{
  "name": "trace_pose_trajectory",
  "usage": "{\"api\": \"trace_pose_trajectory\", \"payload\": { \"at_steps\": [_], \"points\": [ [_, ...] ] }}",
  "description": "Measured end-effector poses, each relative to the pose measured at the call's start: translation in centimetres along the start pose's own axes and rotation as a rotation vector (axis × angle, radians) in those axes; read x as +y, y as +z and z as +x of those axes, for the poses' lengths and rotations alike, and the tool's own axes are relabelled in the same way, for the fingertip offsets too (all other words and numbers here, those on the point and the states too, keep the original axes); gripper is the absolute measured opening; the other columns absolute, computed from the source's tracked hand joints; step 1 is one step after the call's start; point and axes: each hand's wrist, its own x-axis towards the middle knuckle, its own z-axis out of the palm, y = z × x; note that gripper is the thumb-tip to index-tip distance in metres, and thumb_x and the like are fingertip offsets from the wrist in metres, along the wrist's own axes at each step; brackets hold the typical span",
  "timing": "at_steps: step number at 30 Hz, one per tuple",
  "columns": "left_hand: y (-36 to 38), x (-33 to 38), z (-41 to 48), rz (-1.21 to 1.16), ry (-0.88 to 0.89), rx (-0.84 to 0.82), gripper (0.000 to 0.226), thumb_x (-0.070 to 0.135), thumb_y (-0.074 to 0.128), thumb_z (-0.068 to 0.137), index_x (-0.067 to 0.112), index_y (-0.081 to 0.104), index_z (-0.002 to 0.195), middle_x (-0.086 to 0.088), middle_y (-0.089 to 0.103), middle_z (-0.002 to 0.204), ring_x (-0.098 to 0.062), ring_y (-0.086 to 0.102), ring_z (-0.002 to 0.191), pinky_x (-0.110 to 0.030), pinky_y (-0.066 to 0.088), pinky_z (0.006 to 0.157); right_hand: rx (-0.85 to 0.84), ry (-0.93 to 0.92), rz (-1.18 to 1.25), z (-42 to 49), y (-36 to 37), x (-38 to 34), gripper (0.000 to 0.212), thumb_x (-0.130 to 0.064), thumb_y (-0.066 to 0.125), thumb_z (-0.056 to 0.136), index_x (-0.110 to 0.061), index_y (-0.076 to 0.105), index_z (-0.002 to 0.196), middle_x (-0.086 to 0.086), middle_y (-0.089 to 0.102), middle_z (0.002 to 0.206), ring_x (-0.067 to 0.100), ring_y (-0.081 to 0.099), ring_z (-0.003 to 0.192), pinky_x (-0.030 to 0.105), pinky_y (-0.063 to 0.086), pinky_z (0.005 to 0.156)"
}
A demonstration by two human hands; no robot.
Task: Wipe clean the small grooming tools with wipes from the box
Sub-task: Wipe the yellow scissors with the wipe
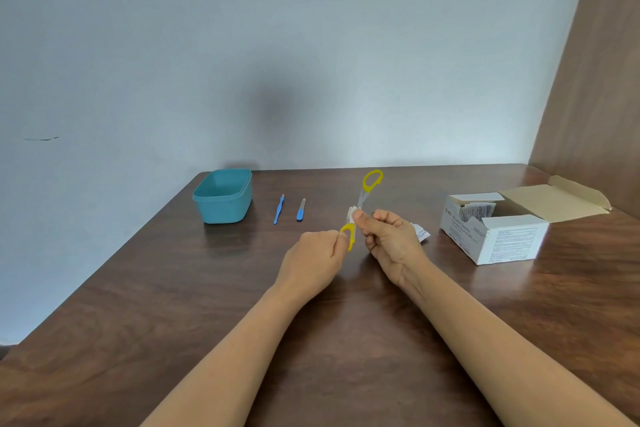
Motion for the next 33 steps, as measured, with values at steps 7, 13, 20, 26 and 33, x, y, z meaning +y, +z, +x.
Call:
{"api": "trace_pose_trajectory", "payload": {
  "at_steps": [7, 13, 20, 26, 33],
  "points": [
    [0.0, -0.7, 0.0, 0.014, -0.077, 0.08, 0.044, 0.038, 0.031, 0.101, 0.018, 0.038, 0.062, -0.002, 0.047, 0.064, -0.027, 0.05, 0.068, -0.034, 0.025, 0.052, -0.103, -0.046, -0.18, -0.2, 0.3, 0.5, 0.035, -0.007, 0.082, 0.068, -0.019, 0.05, 0.061, -0.001, 0.048, 0.055, 0.015, 0.041, 0.06, 0.022, 0.034, 0.056],
    [0.2, -0.4, -0.2, -0.034, 0.004, 0.018, 0.046, 0.035, 0.032, 0.1, 0.006, 0.049, 0.069, -0.011, 0.058, 0.066, -0.032, 0.055, 0.07, -0.042, 0.044, 0.061, 0.003, -0.113, 0.002, 0.1, 0.0, 0.5, 0.036, -0.002, 0.077, 0.07, -0.019, 0.046, 0.063, -0.008, 0.052, 0.051, 0.012, 0.042, 0.058, 0.018, 0.034, 0.054],
    [0.4, -0.3, -0.3, -0.089, 0.01, 0.042, 0.05, 0.04, 0.032, 0.099, 0.005, 0.053, 0.072, -0.01, 0.06, 0.066, -0.029, 0.06, 0.067, -0.048, 0.05, 0.066, 0.017, -0.178, -0.028, 0.5, 0.0, 0.7, 0.035, -0.009, 0.079, 0.071, -0.02, 0.048, 0.059, 0.002, 0.038, 0.06, 0.013, 0.034, 0.057, 0.02, 0.032, 0.051],
    [0.3, -0.3, -0.4, -0.048, -0.021, 0.093, 0.051, 0.042, 0.033, 0.099, 0.006, 0.056, 0.07, -0.009, 0.062, 0.065, -0.028, 0.059, 0.067, -0.045, 0.049, 0.064, -0.075, -0.145, -0.092, 0.6, 0.1, 0.7, 0.036, -0.001, 0.078, 0.071, -0.018, 0.048, 0.061, -0.001, 0.044, 0.053, 0.015, 0.032, 0.055, 0.023, 0.028, 0.053],
    [0.6, 0.2, -0.7, 0.07, 0.062, 0.064, 0.047, 0.035, 0.035, 0.1, 0.011, 0.042, 0.06, -0.005, 0.05, 0.059, -0.029, 0.051, 0.063, -0.034, 0.03, 0.053, 0.097, -0.228, 0.083, 1.2, -0.5, 0.5, 0.042, -0.003, 0.076, 0.074, -0.019, 0.04, 0.06, 0.001, 0.039, 0.058, 0.013, 0.035, 0.055, 0.019, 0.03, 0.049]
  ]
}}
